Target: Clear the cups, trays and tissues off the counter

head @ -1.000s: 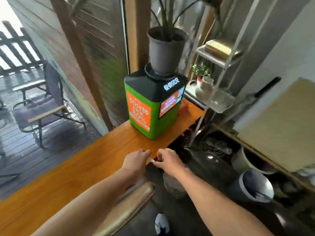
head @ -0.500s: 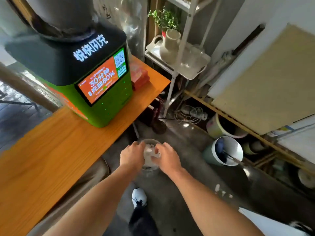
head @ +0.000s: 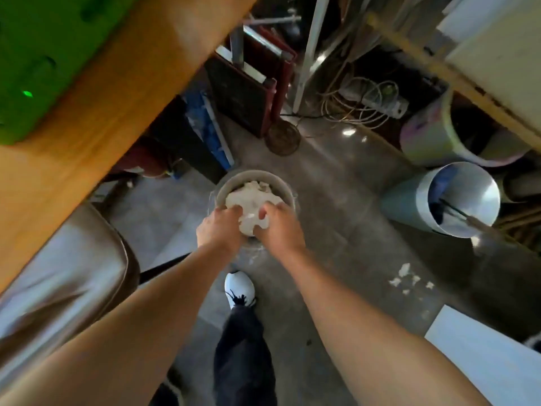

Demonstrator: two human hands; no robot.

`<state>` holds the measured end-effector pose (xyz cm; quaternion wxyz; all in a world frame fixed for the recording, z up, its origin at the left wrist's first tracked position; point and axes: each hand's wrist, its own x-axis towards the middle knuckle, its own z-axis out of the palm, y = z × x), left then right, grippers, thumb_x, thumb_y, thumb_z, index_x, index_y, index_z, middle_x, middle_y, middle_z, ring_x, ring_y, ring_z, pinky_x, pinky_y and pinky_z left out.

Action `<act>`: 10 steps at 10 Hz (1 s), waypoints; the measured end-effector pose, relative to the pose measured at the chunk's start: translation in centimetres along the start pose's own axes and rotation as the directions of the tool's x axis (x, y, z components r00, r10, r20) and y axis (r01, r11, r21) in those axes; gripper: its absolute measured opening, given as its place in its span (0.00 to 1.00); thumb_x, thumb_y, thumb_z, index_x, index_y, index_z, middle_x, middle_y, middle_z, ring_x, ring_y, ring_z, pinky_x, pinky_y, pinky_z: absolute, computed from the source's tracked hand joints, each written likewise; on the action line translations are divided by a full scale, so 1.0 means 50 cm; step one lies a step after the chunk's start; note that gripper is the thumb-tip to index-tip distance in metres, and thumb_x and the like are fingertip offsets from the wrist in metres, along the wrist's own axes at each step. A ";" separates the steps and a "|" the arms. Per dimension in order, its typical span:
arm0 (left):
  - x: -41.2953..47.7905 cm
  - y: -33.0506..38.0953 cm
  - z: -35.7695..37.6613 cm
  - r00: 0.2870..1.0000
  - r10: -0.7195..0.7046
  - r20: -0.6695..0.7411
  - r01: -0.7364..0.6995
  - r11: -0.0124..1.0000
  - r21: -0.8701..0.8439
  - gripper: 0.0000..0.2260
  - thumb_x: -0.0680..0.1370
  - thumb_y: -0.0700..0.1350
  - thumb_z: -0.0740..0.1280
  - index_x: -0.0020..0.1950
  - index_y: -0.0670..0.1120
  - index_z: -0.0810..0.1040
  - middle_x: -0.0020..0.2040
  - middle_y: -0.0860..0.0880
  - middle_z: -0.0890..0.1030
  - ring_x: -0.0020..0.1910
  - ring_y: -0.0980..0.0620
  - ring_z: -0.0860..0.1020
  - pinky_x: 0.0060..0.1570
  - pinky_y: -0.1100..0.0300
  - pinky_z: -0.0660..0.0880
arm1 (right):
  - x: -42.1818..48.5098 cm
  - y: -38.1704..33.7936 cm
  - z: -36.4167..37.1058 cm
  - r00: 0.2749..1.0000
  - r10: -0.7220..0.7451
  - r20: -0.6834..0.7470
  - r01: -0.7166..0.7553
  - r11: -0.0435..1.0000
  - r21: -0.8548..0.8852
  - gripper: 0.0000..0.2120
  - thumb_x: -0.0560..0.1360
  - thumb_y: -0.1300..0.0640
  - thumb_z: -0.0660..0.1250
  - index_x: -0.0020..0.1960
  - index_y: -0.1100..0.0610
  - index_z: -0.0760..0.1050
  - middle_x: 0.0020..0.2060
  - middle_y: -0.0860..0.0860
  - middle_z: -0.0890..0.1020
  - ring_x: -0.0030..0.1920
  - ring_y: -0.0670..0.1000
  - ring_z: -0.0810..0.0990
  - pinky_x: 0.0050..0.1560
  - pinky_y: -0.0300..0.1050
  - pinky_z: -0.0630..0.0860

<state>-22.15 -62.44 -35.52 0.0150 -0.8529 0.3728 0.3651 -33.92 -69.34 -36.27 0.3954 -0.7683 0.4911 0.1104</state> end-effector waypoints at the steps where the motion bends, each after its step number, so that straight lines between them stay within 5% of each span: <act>1: 0.071 -0.017 0.082 0.998 -0.065 0.008 0.065 0.997 -0.051 0.16 0.78 0.50 0.67 0.66 0.53 0.75 0.56 0.43 0.80 0.53 0.41 0.80 0.52 0.47 0.81 | 0.063 0.035 0.062 0.999 0.020 0.041 -0.019 0.999 -0.026 0.21 0.75 0.53 0.72 0.67 0.55 0.74 0.63 0.58 0.75 0.61 0.58 0.76 0.60 0.50 0.76; 3: 0.181 -0.038 0.183 0.993 -0.062 0.096 0.074 0.989 -0.128 0.28 0.72 0.52 0.74 0.69 0.55 0.67 0.64 0.46 0.75 0.59 0.42 0.77 0.53 0.50 0.77 | 0.123 0.097 0.142 0.998 0.053 0.041 -0.056 0.997 0.056 0.28 0.73 0.59 0.74 0.71 0.54 0.71 0.64 0.58 0.75 0.61 0.58 0.77 0.62 0.50 0.76; 5: 0.167 -0.064 0.189 0.996 -0.067 0.059 0.080 0.967 -0.243 0.25 0.73 0.54 0.71 0.68 0.53 0.69 0.62 0.45 0.77 0.57 0.44 0.77 0.52 0.52 0.77 | 0.097 0.138 0.141 0.995 0.089 0.051 -0.097 0.974 0.205 0.31 0.72 0.66 0.72 0.72 0.54 0.69 0.63 0.57 0.74 0.59 0.58 0.78 0.58 0.53 0.79; 6: 0.130 -0.080 0.158 0.992 -0.079 0.094 0.097 0.976 -0.196 0.29 0.72 0.46 0.75 0.70 0.50 0.68 0.64 0.43 0.74 0.59 0.41 0.75 0.48 0.55 0.74 | 0.064 0.136 0.113 0.994 0.099 0.054 -0.106 0.982 0.157 0.29 0.72 0.66 0.71 0.72 0.58 0.70 0.63 0.59 0.75 0.59 0.60 0.78 0.61 0.53 0.77; 8: -0.012 -0.058 0.040 0.989 -0.068 0.128 0.087 0.985 -0.152 0.21 0.74 0.36 0.68 0.66 0.47 0.72 0.59 0.42 0.74 0.51 0.42 0.78 0.48 0.49 0.81 | -0.050 0.079 0.017 0.995 0.099 0.001 -0.099 0.994 0.045 0.19 0.74 0.65 0.68 0.65 0.61 0.74 0.58 0.59 0.78 0.58 0.58 0.77 0.57 0.50 0.75; 10: -0.222 -0.048 -0.087 0.993 0.077 0.092 -0.078 0.997 0.010 0.15 0.76 0.42 0.66 0.62 0.47 0.72 0.56 0.44 0.77 0.50 0.43 0.79 0.49 0.47 0.81 | -0.236 -0.038 -0.080 0.999 0.023 -0.043 -0.025 0.999 -0.030 0.12 0.78 0.57 0.66 0.60 0.59 0.77 0.54 0.56 0.79 0.53 0.57 0.78 0.51 0.52 0.78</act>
